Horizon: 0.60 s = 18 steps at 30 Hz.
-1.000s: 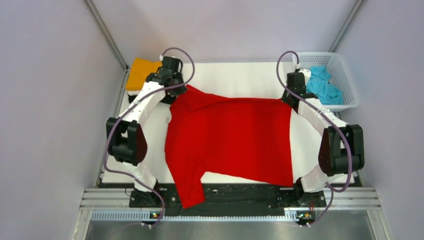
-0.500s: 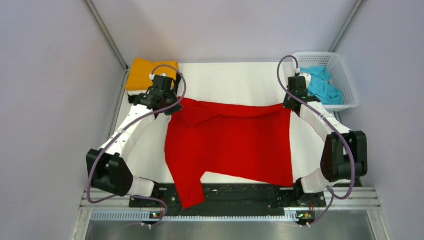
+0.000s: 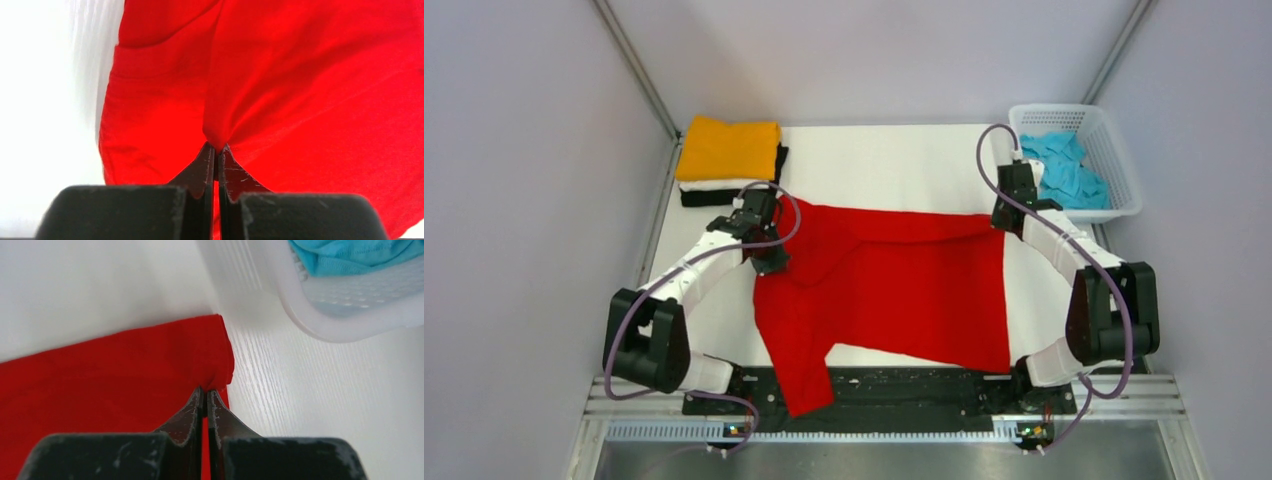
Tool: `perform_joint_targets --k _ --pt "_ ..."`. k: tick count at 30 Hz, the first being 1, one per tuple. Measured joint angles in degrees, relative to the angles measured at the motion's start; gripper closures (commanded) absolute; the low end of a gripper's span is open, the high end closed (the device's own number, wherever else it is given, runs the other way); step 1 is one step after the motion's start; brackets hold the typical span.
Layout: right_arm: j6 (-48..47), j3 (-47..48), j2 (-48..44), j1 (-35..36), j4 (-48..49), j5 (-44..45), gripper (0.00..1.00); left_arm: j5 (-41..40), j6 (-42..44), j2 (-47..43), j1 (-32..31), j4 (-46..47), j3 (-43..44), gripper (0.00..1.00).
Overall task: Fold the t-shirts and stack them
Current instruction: Fold the flattened tshirt in 1/3 of the way
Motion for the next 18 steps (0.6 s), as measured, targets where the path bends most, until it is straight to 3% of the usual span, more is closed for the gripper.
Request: perform_joint_targets --k 4,7,9,10,18 --pt "1.1 -3.1 0.0 0.0 -1.1 0.3 0.84 -0.7 0.0 1.8 0.0 -0.4 -2.6 0.74" --pt "2.3 -5.3 -0.5 0.0 -2.3 0.4 0.44 -1.1 0.2 2.8 0.0 -0.4 -2.8 0.42" --pt "2.9 -6.5 -1.7 0.0 -3.4 0.5 0.14 -0.9 0.7 2.9 0.0 -0.4 -2.9 0.08" --pt "3.1 -6.9 -2.6 0.0 -4.1 0.6 0.02 -0.7 0.6 2.8 0.0 -0.4 -2.9 0.02" --pt "4.0 -7.1 -11.5 0.0 -2.0 -3.4 0.01 3.4 2.3 0.0 0.0 0.4 2.3 0.01"
